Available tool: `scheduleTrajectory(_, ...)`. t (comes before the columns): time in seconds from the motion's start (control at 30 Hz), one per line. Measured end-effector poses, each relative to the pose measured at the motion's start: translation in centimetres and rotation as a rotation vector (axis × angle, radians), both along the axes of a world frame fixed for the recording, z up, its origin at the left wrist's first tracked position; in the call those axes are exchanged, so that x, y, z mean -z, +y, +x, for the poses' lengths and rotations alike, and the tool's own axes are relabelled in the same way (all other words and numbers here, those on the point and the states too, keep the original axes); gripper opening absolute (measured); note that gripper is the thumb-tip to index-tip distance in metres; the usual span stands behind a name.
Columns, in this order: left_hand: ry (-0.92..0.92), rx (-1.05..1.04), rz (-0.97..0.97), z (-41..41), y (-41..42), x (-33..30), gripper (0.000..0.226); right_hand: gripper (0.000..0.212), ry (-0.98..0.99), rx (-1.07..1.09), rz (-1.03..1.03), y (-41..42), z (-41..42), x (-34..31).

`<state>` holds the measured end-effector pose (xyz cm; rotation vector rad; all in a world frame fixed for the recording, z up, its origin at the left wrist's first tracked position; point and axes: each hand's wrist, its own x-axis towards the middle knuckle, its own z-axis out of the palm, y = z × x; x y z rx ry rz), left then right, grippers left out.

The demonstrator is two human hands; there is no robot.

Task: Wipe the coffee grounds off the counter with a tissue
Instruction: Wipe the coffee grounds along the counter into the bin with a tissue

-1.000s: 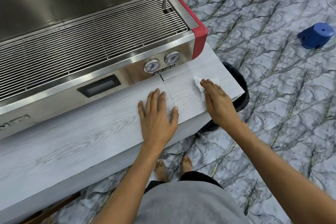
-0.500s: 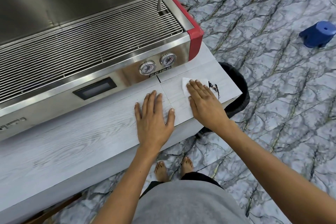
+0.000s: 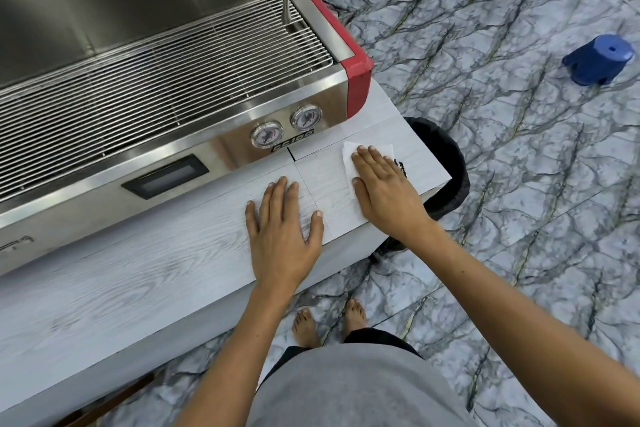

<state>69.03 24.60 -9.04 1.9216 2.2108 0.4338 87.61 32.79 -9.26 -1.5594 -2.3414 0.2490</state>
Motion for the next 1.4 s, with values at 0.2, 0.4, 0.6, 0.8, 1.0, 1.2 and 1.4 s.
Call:
scheduleTrajectory(0.2,0.006,-0.003,-0.002,0.0,0.0,0.0,0.066,0.05,-0.012,0.032,0.0,0.3,1.6,0.4)
scheduleTrajectory(0.4,0.005,-0.007,-0.008,0.0,0.1,0.1,0.067,0.048,-0.009,0.039,0.028,-0.6,2.0,0.5)
scheduleTrajectory(0.6,0.0,-0.01,-0.004,0.0,0.0,0.0,0.067,0.046,0.006,0.029,0.051,-1.1,2.3,0.5)
scheduleTrajectory(0.8,-0.003,-0.009,-0.011,-0.1,0.0,0.0,0.067,0.046,0.023,0.013,0.065,-0.9,2.7,0.5)
scheduleTrajectory(1.0,-0.002,-0.01,-0.001,0.0,0.0,0.1,0.067,0.047,0.037,0.027,0.043,-0.2,3.7,0.5)
scheduleTrajectory(1.2,0.002,-0.009,0.006,0.0,0.1,0.1,0.066,0.047,0.042,0.041,0.013,0.5,4.6,0.6)
scheduleTrajectory(1.4,0.005,-0.009,0.016,0.0,0.1,0.1,0.066,0.042,0.192,0.075,-0.036,0.8,4.5,0.1)
